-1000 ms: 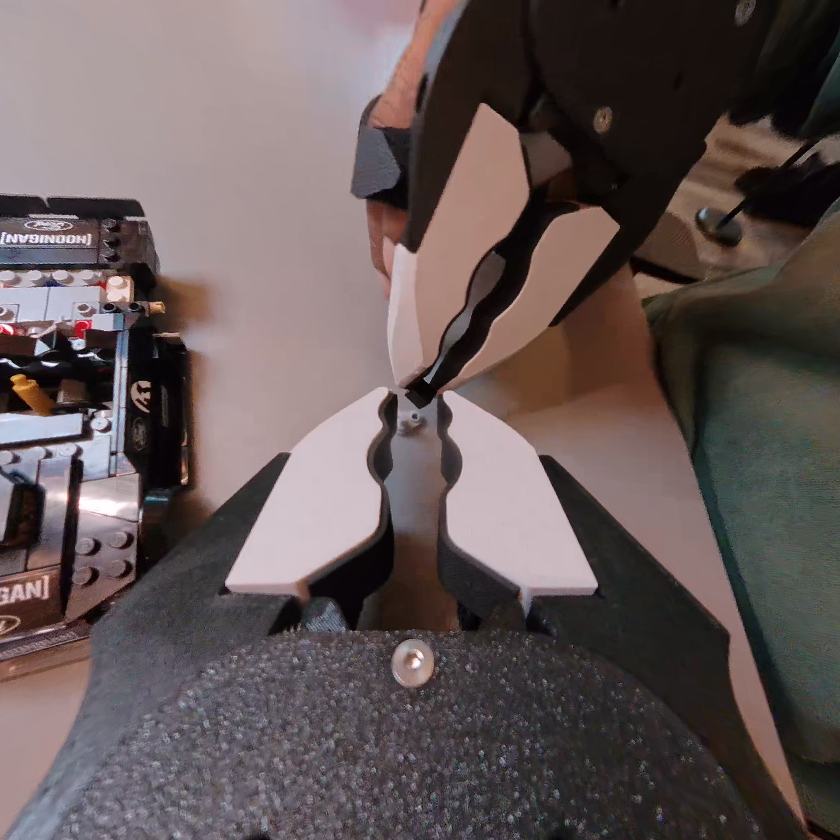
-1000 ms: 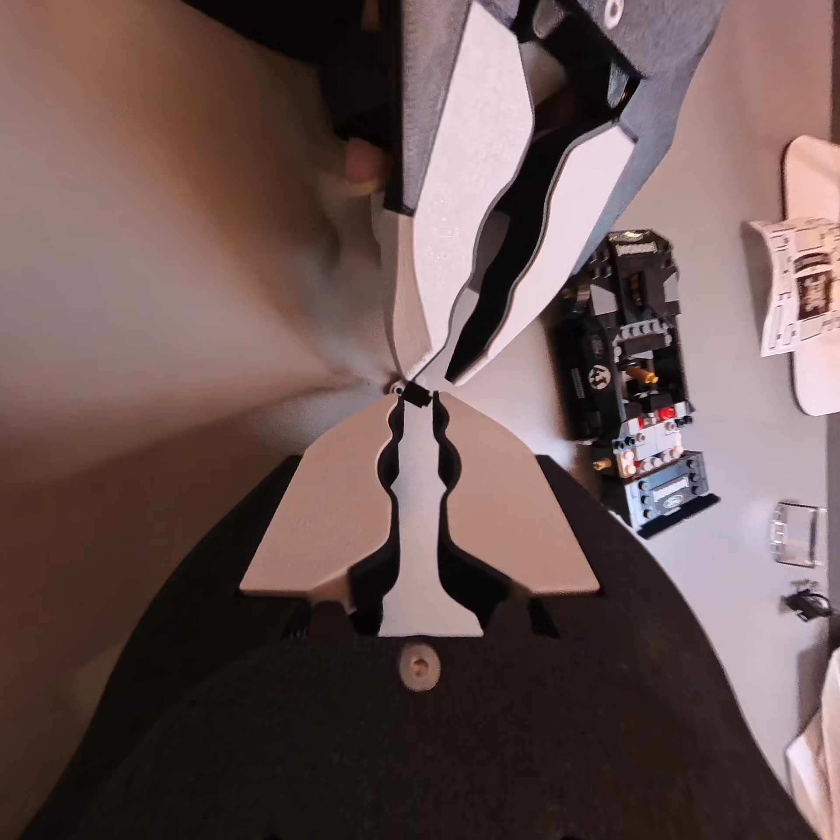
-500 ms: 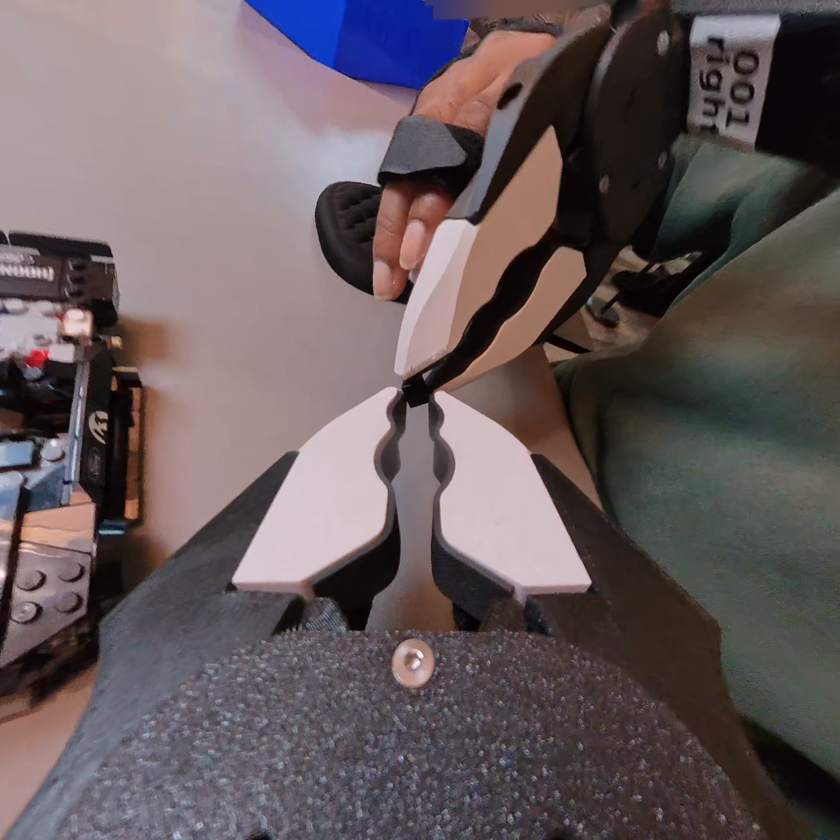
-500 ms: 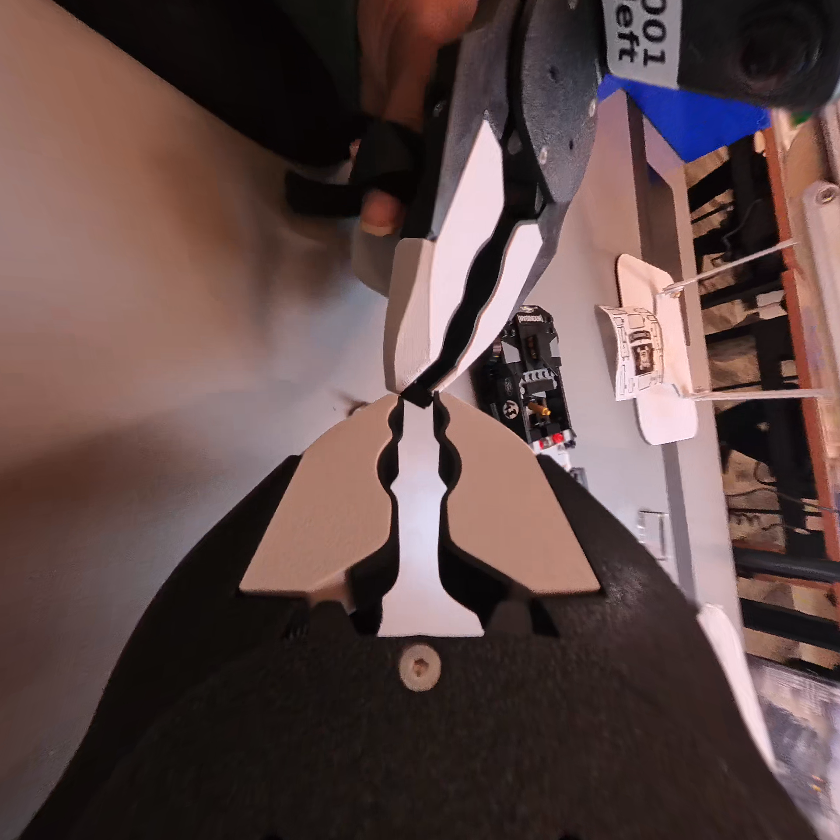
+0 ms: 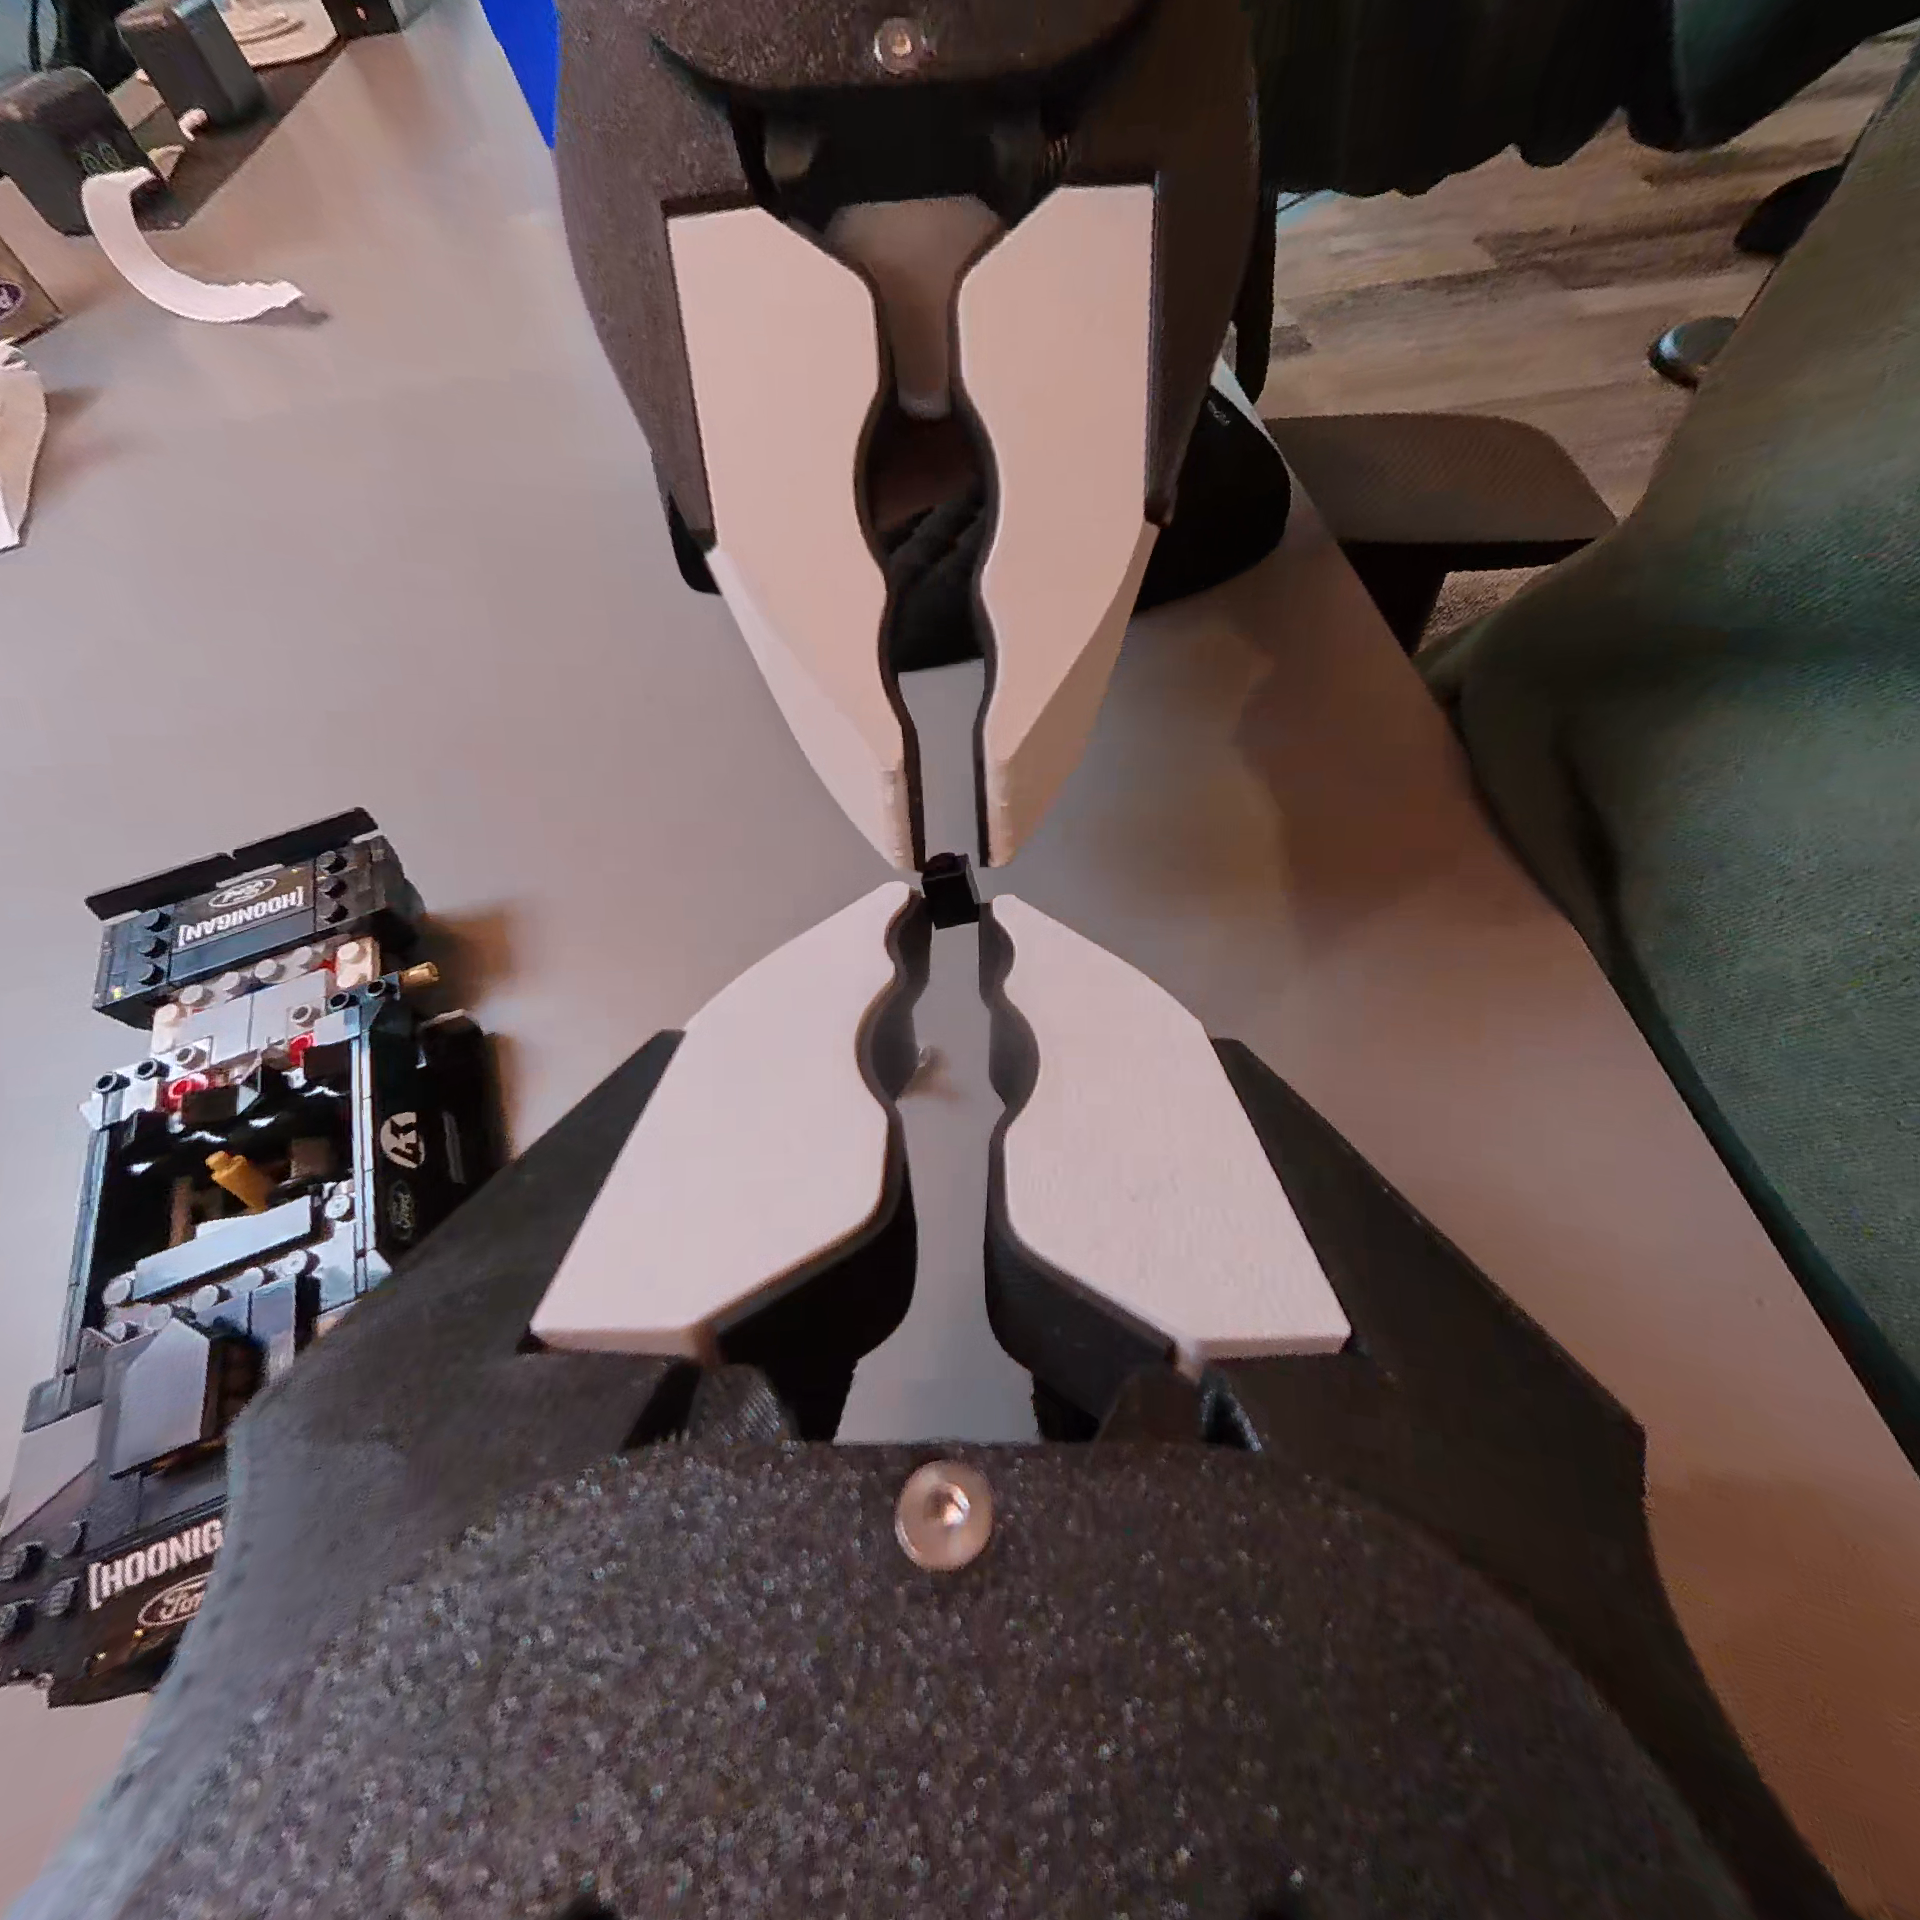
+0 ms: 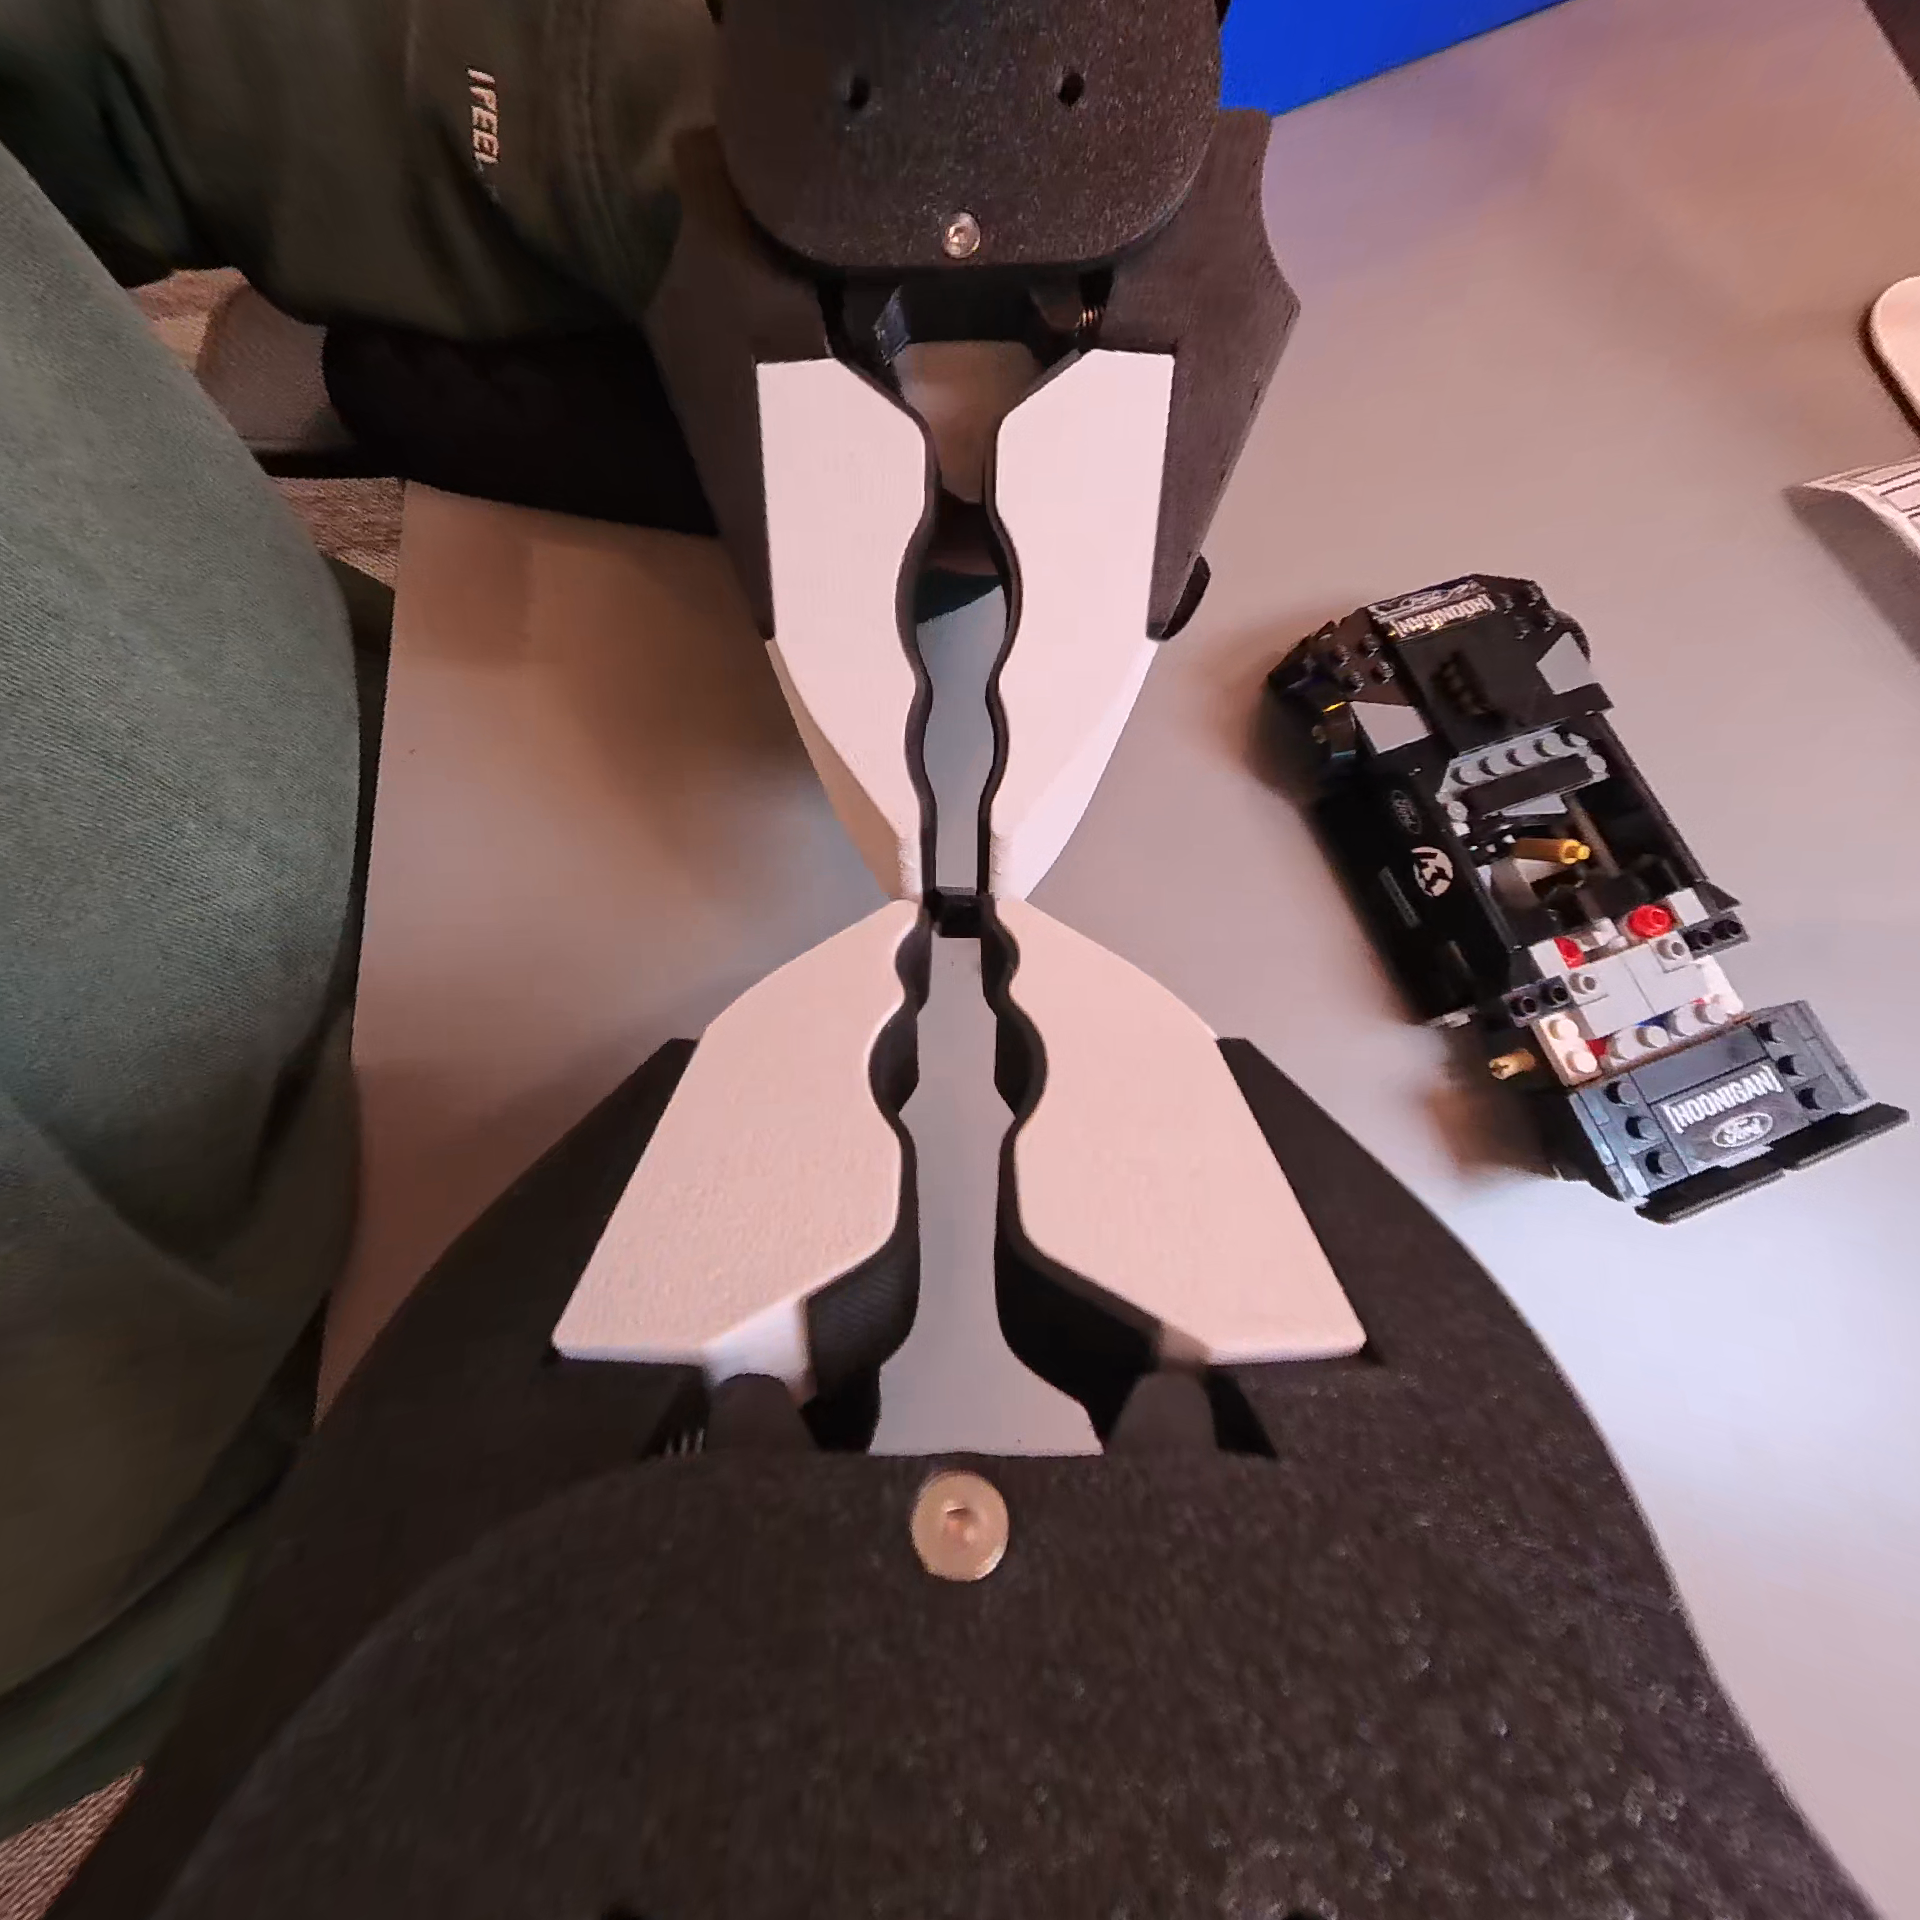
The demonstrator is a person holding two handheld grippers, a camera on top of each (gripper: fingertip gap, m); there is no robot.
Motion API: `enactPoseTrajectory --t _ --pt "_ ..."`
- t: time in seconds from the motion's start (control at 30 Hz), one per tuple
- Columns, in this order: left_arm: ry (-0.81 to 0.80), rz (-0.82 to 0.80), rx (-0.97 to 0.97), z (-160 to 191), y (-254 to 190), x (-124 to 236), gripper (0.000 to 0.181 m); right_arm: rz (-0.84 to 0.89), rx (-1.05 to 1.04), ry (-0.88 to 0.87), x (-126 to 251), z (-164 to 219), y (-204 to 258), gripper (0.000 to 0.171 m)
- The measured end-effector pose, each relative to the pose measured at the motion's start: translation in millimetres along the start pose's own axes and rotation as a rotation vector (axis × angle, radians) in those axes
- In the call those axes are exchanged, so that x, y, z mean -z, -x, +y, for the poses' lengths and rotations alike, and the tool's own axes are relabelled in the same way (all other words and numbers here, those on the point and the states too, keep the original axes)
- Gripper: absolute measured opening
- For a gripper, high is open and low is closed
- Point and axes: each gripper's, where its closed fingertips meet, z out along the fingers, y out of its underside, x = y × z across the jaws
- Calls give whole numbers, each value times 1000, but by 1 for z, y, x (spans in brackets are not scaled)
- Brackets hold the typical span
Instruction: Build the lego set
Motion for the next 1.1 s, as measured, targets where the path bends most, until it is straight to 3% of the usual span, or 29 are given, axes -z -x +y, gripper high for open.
enactPoseTrajectory --t 0.37,0.53,0.67,0.9,1.1 --pt "24 -27 -1 4 4 0 9 18 -69 17 -3 5 -6 8" --pt "199 -64 36 41 19 2 37 96 -122 108 -9 20 -13 8" --pt "278 -22 46 55 10 -6 27 124 -157 167 -19 27 -15 8" --pt "262 65 62 50 -7 -10 14 128 -183 245 -31 36 -14 8" --pt "278 -23 89 55 12 -7 23 132 -213 272 -34 39 -15 8"
